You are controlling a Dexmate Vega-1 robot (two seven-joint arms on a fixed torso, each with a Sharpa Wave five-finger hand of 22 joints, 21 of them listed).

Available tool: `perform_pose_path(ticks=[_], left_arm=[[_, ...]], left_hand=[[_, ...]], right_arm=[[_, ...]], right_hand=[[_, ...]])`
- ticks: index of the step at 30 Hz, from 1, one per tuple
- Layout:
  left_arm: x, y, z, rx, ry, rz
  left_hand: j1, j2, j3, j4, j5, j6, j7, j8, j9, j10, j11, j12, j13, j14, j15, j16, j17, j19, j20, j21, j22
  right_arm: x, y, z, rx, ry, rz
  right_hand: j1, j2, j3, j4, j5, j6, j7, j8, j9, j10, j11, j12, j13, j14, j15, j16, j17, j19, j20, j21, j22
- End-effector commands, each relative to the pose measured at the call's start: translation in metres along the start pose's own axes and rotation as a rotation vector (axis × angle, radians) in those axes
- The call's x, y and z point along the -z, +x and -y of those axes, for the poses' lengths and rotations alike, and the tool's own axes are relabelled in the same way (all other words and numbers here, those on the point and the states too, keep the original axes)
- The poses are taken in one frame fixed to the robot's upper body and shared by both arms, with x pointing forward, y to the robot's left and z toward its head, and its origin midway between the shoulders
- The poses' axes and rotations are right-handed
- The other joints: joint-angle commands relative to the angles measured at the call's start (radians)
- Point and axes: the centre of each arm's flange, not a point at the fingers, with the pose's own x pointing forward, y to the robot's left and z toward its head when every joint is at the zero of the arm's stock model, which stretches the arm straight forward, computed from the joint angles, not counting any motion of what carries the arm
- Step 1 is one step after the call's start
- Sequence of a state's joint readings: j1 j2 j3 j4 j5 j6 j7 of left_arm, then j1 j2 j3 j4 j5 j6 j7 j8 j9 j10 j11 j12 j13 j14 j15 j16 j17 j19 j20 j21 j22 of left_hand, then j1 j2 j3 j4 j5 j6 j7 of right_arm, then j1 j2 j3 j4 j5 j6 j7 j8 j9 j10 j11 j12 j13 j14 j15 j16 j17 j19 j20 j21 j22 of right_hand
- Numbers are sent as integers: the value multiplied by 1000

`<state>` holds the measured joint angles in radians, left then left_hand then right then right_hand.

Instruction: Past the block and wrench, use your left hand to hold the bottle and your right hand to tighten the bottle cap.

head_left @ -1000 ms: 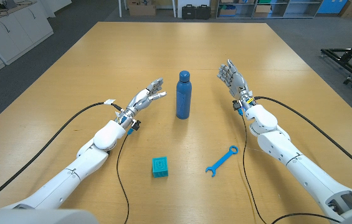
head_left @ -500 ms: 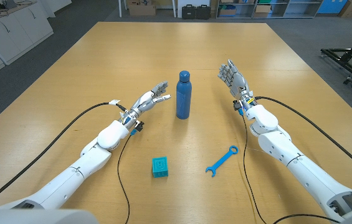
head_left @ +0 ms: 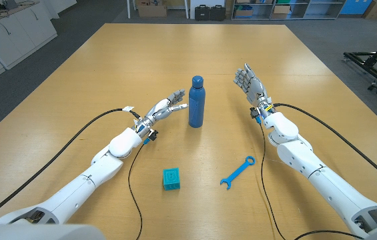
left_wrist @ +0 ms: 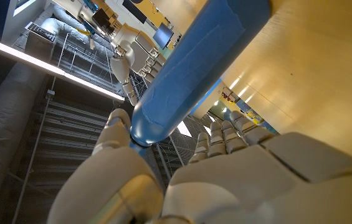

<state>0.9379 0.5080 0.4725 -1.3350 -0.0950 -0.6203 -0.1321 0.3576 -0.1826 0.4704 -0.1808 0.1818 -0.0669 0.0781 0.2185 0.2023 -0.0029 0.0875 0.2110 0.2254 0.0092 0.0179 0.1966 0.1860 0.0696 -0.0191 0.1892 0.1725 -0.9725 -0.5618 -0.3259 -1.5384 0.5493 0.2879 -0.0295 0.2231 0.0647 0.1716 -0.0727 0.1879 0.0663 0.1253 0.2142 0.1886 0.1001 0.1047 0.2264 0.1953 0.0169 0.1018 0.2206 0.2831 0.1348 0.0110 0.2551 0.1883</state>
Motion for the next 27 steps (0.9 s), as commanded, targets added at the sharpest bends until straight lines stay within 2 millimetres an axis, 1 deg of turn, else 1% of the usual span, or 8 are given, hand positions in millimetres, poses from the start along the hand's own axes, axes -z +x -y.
perform_pose_path(ticks=[1, 3, 7, 11, 12, 15, 19, 27], left_arm=[[4, 13, 8, 36, -8, 2], [5, 15, 9, 39, -11, -2], [6, 18, 10, 39, -15, -6], [6, 24, 13, 58, -20, 4], [6, 25, 13, 62, -20, 7], [7, 29, 15, 70, -21, 12], [7, 33, 16, 73, -22, 15], [13, 41, 19, 98, -40, 11]], left_hand=[[15, -2, -3, 0, 5, 16, 1, 11, 6, 12, 1, 7, 2, 13, 4, 7, 2, 17, -3, 6, 1], [21, -2, -6, 0, 5, 27, 7, 16, 6, 22, 8, 11, 2, 25, 8, 11, 2, 21, -16, 6, 1], [27, -1, -9, 0, 5, 43, 12, 23, 6, 33, 12, 15, 1, 35, 9, 14, 1, 27, -22, 7, 0], [34, 0, -11, 0, 5, 54, 12, 28, 6, 42, 13, 18, 0, 47, 5, 17, 1, 35, -18, 9, 0], [37, 0, -12, 0, 5, 55, 11, 29, 6, 49, 9, 20, 0, 49, 4, 17, 1, 38, -16, 10, 0], [42, 1, -14, 0, 5, 67, 4, 34, 6, 56, 7, 22, -1, 58, -2, 19, 1, 42, -13, 10, 0], [48, 1, -16, 0, 5, 77, -2, 39, 6, 69, -2, 26, -1, 67, -7, 20, 1, 51, -11, 12, 0], [56, 1, -18, 0, 6, 88, -4, 44, 6, 77, -8, 28, -2, 77, -13, 22, 1, 60, -11, 13, 1]], right_arm=[[-1, -1, 0, 2, -2, 2], [-1, -1, 0, 2, 0, 2], [0, -1, 0, 1, 2, 1], [0, -1, -1, 2, 5, 3], [-1, -1, -1, 0, 3, 4], [-1, -1, -2, -2, 1, 6], [-2, -1, -2, -1, 5, 8], [-4, -3, -2, 0, 3, 11]], right_hand=[[5, 10, 2, -10, -7, 5, 28, -1, 3, 9, 4, 5, 2, 5, 4, 2, 3, 6, -1, -3, 4], [5, 10, 2, -10, -7, 5, 28, -1, 3, 9, 4, 5, 2, 4, 3, 2, 3, 6, -1, -3, 4], [5, 10, 2, -10, -7, 5, 28, -2, 3, 9, 3, 5, 2, 5, 3, 2, 3, 6, -1, -3, 5], [5, 10, 2, -10, -7, 6, 28, -2, 3, 12, 3, 6, 2, 6, 2, 2, 3, 8, -1, -3, 5], [5, 10, 2, -10, -7, 6, 28, -2, 3, 12, 2, 6, 2, 6, 2, 3, 3, 8, -2, -3, 5], [5, 10, 2, -11, -7, 7, 28, -2, 3, 12, 1, 6, 2, 6, 1, 3, 2, 9, -2, -3, 5], [6, 10, 2, -11, -7, 7, 27, -2, 3, 12, 3, 6, 2, 8, 2, 3, 2, 10, -2, -3, 5], [6, 11, 2, -12, -7, 9, 27, -2, 3, 14, 4, 6, 2, 8, 4, 3, 2, 11, -1, -4, 5]])
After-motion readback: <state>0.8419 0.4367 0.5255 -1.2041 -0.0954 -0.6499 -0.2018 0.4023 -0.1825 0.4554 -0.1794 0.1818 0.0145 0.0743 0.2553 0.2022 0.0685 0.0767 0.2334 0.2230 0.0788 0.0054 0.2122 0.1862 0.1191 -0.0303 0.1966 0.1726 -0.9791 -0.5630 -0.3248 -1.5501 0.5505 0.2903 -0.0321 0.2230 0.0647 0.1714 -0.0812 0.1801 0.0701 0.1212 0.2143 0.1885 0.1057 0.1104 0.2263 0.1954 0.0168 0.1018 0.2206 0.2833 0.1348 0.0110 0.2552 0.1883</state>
